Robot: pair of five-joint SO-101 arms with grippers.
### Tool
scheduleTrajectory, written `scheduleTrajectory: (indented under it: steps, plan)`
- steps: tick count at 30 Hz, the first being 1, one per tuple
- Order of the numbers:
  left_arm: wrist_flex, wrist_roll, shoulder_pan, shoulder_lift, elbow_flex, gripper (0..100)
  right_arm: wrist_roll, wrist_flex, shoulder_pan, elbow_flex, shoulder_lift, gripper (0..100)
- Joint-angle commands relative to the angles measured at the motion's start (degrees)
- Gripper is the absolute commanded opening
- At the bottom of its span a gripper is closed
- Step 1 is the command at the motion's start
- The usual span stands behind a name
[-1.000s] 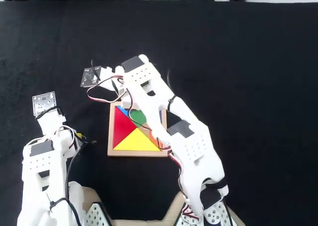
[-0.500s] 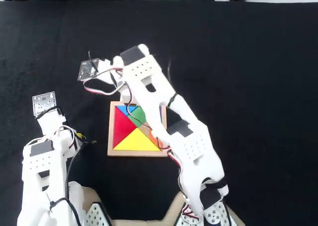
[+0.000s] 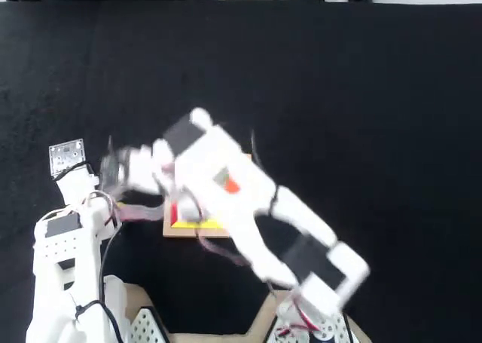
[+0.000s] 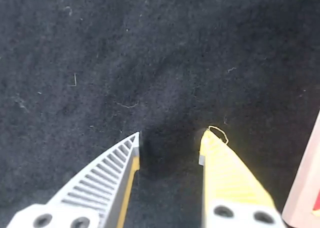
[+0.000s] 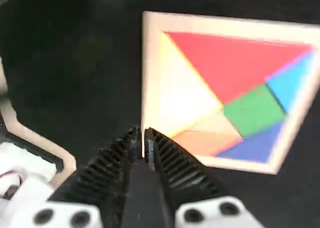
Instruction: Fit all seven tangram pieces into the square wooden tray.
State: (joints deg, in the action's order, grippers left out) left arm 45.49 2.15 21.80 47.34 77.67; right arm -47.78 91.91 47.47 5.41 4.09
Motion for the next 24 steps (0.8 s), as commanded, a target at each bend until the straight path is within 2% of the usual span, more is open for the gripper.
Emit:
scheduleTrajectory:
  steps: [1, 5, 10, 19, 24]
  plan:
    - [-0.09, 0.53, -0.57, -0.09, -2.15, 20, 0.62, -17.32, 3.52, 28.88, -19.47, 1.1]
    - [-0.09, 0.53, -0.48, -0.09, -2.07, 20, 0.79, -23.56, 1.41, 40.84, -29.67, 1.1]
    - [-0.09, 0.44, -0.57, -0.09, -2.07, 20, 0.79, -27.43, 0.88, 46.37, -31.69, 1.1]
    - [-0.09, 0.35, -0.57, -0.09, -2.07, 20, 0.79, -35.78, 0.88, 46.81, -21.58, 1.1]
    - [-0.09, 0.35, -0.48, -0.09, -2.07, 20, 0.79, -36.66, 0.88, 42.77, -16.04, 1.1]
